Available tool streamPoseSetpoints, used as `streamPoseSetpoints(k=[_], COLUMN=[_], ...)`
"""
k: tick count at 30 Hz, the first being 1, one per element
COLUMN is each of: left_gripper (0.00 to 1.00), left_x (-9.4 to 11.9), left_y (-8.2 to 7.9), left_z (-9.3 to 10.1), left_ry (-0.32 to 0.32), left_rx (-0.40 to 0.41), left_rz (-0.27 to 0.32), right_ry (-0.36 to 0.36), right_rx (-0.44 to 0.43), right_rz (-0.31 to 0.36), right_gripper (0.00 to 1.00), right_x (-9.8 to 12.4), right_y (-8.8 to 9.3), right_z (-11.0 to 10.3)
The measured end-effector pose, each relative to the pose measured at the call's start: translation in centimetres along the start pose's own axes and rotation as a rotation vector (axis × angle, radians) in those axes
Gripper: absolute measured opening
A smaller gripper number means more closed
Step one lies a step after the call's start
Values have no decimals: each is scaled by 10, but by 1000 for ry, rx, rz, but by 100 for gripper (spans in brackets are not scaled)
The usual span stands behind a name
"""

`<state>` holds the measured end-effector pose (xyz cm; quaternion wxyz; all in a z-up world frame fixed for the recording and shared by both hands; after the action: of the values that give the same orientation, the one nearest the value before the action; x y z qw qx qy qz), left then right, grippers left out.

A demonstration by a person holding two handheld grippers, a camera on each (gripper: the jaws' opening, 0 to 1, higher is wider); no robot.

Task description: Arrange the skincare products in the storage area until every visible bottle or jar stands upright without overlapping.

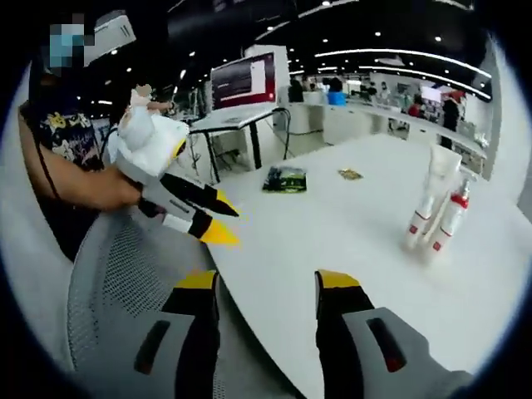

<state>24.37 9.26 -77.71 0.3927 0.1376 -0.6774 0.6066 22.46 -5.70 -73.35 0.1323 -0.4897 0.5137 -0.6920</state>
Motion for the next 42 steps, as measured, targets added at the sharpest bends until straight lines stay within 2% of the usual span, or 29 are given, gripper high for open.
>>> streamPoseSetpoints(k=[1, 2, 3, 4, 5, 6, 7, 9, 10, 11, 13, 15, 17, 18, 19, 20, 21, 24, 26, 27, 28, 30, 33, 34, 38, 39, 40, 41, 42], left_gripper=[37, 37, 37, 38, 38, 41, 49, 71, 78, 84, 99, 100, 100, 100, 100, 100, 100, 100, 100, 100, 100, 100, 100, 100, 100, 100, 100, 100, 100], left_x=[1, 3, 3, 4, 1, -4, -9, -25, -29, -33, -37, -47, -65, -74, -79, -85, -90, -109, -115, -118, -121, -131, -142, -145, -153, -152, -151, -148, -149], left_y=[-9, -18, -35, -53, -59, -60, -61, -67, -68, -71, -74, -72, -72, -75, -73, -68, -67, -73, -73, -67, -65, -70, -65, -65, -54, -48, -60, -57, -57], left_z=[-4, -7, -14, -22, -30, -42, -54, -88, -99, -119, -146, -171, -185, -192, -197, -201, -203, -210, -217, -221, -222, -222, -220, -220, -218, -216, -215, -217, -221], left_ry=[-2, -4, 7, 15, 20, 9, -31, -140, -170, -241, -346, -443, -447, -450, -474, -498, -505, -496, -525, -553, -558, -549, -547, -545, -542, -538, -525, -529, -519], left_rx=[54, 84, 162, 323, 418, 461, 465, 502, 547, 585, 638, 663, 731, 735, 715, 678, 665, 658, 631, 606, 590, 583, 542, 536, 514, 479, 503, 474, 451], left_rz=[29, 57, 131, 221, 246, 254, 253, 274, 277, 296, 318, 305, 293, 301, 270, 200, 159, 145, 138, 81, 55, 68, -3, 0, -64, -110, -22, -49, -45], right_ry=[20, 25, 33, 36, 41, 52, 58, 69, 72, 77, 80, 77, 66, 58, 45, 38, 34, 24, 13, 6, -1, -14, -20, -18, -19, -21, -22, -22, -23], right_rx=[50, 59, 46, 26, 7, 1, -1, -28, -31, -38, -44, -40, 2, 11, 12, 4, 0, -9, -6, -5, -6, 14, 2, -4, -10, -11, -12, -15, -19], right_rz=[17, 20, 8, 12, 5, -6, -9, -10, -11, -13, -18, -14, 4, 6, 2, -11, -17, -39, -47, -49, -50, -54, -55, -54, -53, -53, -53, -55, -56], right_gripper=[40, 40, 40, 41, 41, 41, 40, 40, 40, 40, 41, 41, 41, 41, 41, 41, 41, 41, 40, 39, 39, 39, 39, 39, 38, 38, 38, 38, 37], right_x=[-1, -1, -2, -3, -4, -5, -5, -4, -4, -4, -5, -5, -6, -6, -6, -7, -8, -10, -10, -10, -11, -13, -13, -13, -13, -13, -13, -13, -13], right_y=[-2, -2, -1, -1, 0, 2, 2, 3, 3, 4, 5, 5, 2, 2, 3, 6, 7, 11, 13, 13, 13, 13, 14, 13, 14, 14, 14, 14, 14], right_z=[1, 2, 3, 5, 7, 11, 12, 17, 17, 19, 19, 18, 15, 14, 12, 12, 12, 12, 10, 8, 7, 4, 4, 5, 5, 5, 5, 5, 5])
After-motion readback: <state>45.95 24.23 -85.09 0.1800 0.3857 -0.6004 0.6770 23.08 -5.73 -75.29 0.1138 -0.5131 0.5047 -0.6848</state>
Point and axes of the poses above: the point that each gripper's makers call its tool centre point, and the gripper's own axes: x roughly backward along the fingers, z roughly to its right, y roughly out of its underside, the point moved 2 cm from there along x, roughly backward along the fingers, and after that the axes turned 3 degrees about -x, right-handed, at the moved point
